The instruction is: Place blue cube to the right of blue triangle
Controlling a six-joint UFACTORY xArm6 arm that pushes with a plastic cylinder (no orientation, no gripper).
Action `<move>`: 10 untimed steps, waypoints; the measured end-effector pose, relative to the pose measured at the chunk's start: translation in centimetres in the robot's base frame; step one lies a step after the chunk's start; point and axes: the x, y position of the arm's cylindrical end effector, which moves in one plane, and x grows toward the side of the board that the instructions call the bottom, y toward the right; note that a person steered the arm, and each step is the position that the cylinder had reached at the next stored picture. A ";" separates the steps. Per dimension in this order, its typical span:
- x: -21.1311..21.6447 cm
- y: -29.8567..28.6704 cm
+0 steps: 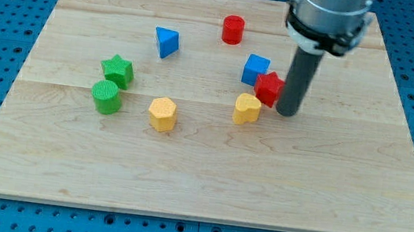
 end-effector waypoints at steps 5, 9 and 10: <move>-13.2 -8.3; -10.2 -14.0; -11.3 -15.2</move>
